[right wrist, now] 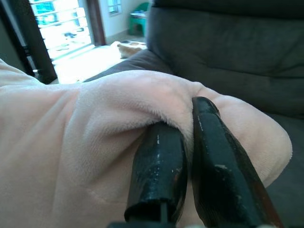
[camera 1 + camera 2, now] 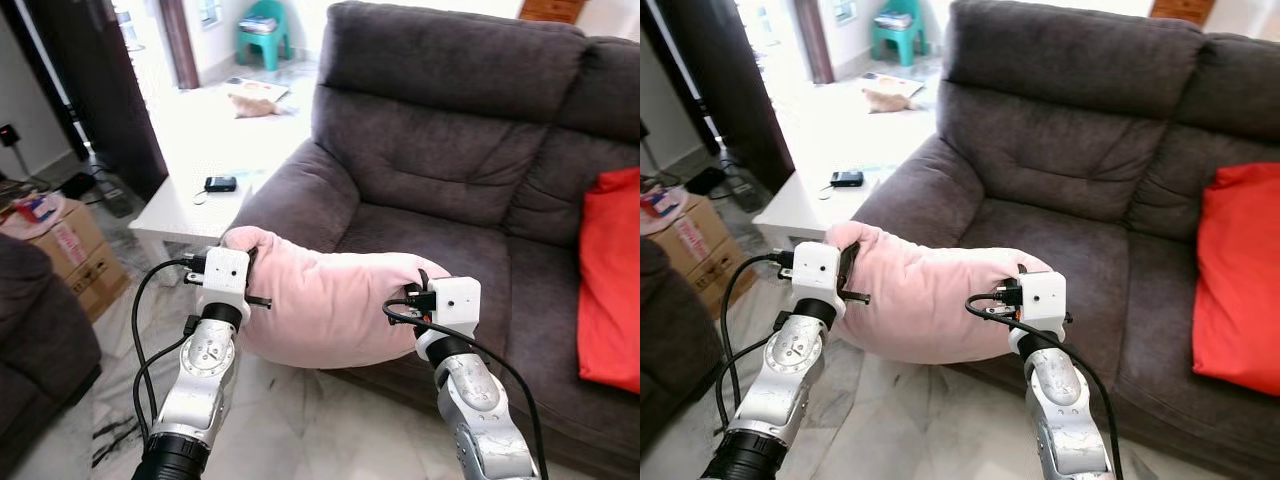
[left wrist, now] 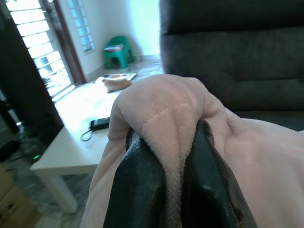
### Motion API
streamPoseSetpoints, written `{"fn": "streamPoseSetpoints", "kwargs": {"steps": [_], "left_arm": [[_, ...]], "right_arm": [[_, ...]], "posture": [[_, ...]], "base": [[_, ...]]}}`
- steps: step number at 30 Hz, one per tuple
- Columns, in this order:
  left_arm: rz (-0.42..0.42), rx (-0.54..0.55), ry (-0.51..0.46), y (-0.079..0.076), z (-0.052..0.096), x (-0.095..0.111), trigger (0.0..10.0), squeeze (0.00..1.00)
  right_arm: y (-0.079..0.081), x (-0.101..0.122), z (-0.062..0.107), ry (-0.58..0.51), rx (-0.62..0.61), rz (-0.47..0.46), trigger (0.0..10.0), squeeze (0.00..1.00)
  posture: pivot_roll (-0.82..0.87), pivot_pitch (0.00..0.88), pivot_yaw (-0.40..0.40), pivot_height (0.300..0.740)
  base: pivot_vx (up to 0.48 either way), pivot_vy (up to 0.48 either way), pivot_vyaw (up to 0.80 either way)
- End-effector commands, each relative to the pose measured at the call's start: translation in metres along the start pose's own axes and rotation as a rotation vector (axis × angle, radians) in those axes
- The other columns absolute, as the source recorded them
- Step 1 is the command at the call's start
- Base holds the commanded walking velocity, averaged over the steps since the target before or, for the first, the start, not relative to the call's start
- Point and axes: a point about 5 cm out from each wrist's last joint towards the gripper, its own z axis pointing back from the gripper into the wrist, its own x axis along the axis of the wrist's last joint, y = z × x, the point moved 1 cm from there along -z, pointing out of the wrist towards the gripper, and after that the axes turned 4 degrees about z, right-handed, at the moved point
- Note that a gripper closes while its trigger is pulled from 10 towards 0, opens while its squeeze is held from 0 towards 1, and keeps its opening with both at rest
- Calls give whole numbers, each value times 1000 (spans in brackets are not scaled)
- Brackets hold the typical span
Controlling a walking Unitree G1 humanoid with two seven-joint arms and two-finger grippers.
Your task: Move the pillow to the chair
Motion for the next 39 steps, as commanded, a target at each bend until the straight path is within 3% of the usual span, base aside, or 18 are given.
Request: {"fn": "streamPoseSetpoints", "kwargs": {"steps": [1,19,30,33,39], "left_arm": [[4,-26,-61,-7,-6,12,10000,0],[50,-20,-81,-8,-7,14,10000,0],[46,-27,-87,-10,-7,13,10000,0],[38,-30,-90,-11,-8,14,10000,0],[57,-5,-81,-7,-8,12,10000,0]], "right_arm": [[8,16,-7,-63,36,14,10000,0],[11,18,-13,-67,49,27,10000,0],[12,18,-14,-67,50,27,10000,0],[12,20,-16,-69,52,29,10000,0],[14,20,-16,-71,61,32,10000,0]], "posture": [[-22,0,-36,740],[-24,0,-40,740],[-23,0,-41,740],[-21,0,-42,740],[-24,0,-43,740]], "base": [[0,0,0],[0,0,-222],[0,0,-800],[0,0,0],[0,-360,0]]}}
